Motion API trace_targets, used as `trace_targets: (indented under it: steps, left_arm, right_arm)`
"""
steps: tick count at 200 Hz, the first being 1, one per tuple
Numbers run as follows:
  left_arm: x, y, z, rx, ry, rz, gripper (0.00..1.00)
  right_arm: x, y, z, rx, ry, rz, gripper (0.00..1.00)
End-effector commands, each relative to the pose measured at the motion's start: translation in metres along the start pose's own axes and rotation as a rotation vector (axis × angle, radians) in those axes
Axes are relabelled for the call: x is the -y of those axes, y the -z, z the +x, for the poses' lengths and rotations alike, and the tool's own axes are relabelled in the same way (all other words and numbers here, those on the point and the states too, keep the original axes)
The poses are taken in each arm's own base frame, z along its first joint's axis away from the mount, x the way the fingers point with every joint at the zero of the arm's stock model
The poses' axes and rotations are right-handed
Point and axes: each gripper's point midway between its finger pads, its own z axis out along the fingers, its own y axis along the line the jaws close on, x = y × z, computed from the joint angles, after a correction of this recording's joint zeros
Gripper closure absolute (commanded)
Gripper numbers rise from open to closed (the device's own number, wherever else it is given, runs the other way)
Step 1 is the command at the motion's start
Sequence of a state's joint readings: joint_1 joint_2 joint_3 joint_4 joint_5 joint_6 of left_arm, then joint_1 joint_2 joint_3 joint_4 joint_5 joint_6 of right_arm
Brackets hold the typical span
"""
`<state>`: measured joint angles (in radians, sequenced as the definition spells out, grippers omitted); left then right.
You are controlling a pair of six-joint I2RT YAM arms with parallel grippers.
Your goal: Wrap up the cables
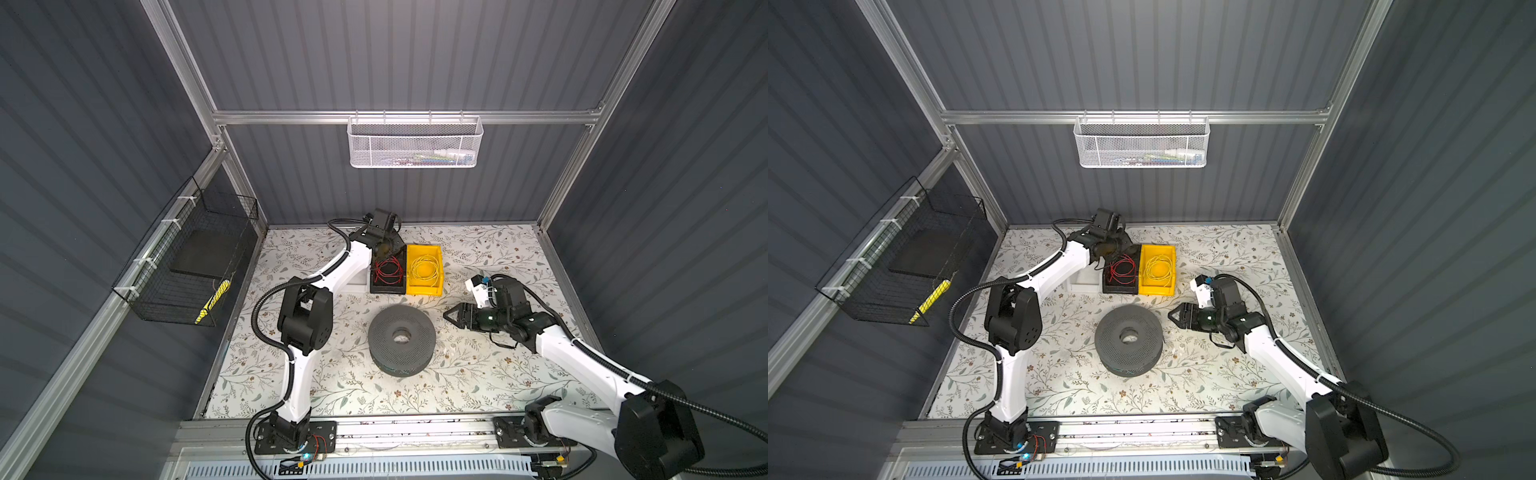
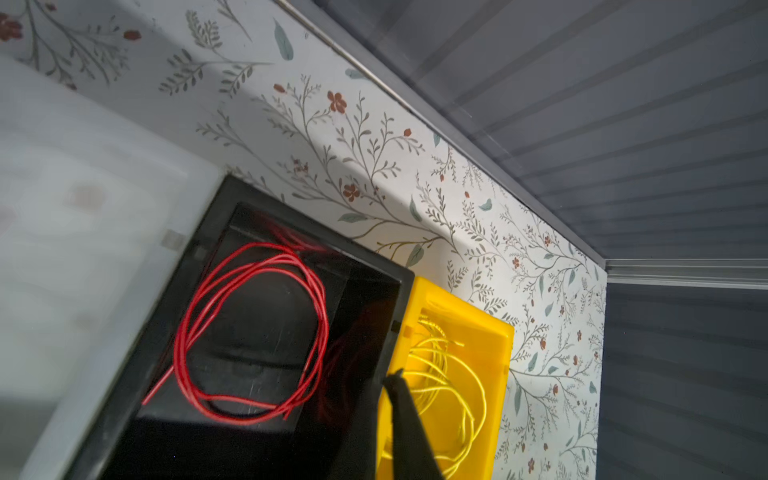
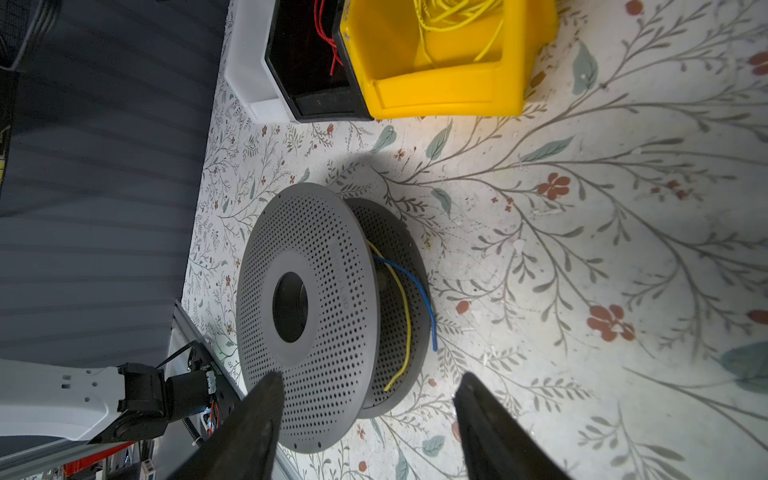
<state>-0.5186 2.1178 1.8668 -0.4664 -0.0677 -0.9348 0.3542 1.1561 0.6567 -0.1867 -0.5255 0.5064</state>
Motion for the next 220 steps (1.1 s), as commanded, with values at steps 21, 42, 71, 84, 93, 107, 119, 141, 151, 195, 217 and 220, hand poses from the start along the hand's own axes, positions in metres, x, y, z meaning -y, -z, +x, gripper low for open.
trace_targets:
  steps: [21, 42, 71, 84, 93, 107, 119, 141, 151, 195, 217, 220]
  left_arm:
    - [-0.025, 0.026, 0.044, -0.117, 0.010, -0.109, 0.64]
    - [-0.032, 0.031, 0.051, -0.117, 0.051, -0.125, 0.53]
    - [-0.047, 0.028, 0.064, -0.142, 0.084, -0.159, 0.45]
    - [-0.052, 0.025, 0.067, -0.143, 0.098, -0.163, 0.46]
    - [-0.052, 0.021, 0.068, -0.143, 0.099, -0.162, 0.48]
    - [-0.055, 0.016, 0.069, -0.142, 0.103, -0.174, 0.52]
    - [-0.057, 0.012, 0.071, -0.149, 0.114, -0.183, 0.53]
    - [-0.059, 0.008, 0.072, -0.150, 0.119, -0.185, 0.52]
    - [-0.061, 0.006, 0.071, -0.144, 0.120, -0.189, 0.52]
    - [-0.066, -0.009, 0.071, -0.146, 0.125, -0.197, 0.51]
    - [-0.067, -0.011, 0.071, -0.135, 0.135, -0.187, 0.50]
    - [-0.068, -0.012, 0.071, -0.133, 0.136, -0.188, 0.50]
  right_arm:
    - [-0.001, -0.001, -0.005, 0.020, 0.032, -0.013, 0.32]
    - [-0.002, -0.004, -0.005, 0.012, 0.034, -0.029, 0.32]
    - [-0.001, -0.006, -0.004, 0.008, 0.045, -0.033, 0.31]
    - [0.000, -0.006, -0.002, 0.002, 0.049, -0.030, 0.31]
    - [0.001, -0.006, -0.002, 0.000, 0.051, -0.028, 0.32]
    - [0.003, -0.006, 0.000, -0.005, 0.049, -0.025, 0.31]
    - [0.003, -0.005, -0.001, -0.002, 0.041, -0.031, 0.31]
    - [0.007, -0.005, -0.001, 0.008, 0.011, -0.045, 0.31]
    - [0.008, -0.006, -0.002, 0.014, 0.001, -0.050, 0.31]
    - [0.012, -0.011, -0.002, 0.000, -0.011, -0.057, 0.31]
    - [0.013, -0.010, -0.003, 0.003, -0.013, -0.053, 0.31]
    - [0.013, -0.010, -0.003, 0.002, -0.013, -0.053, 0.31]
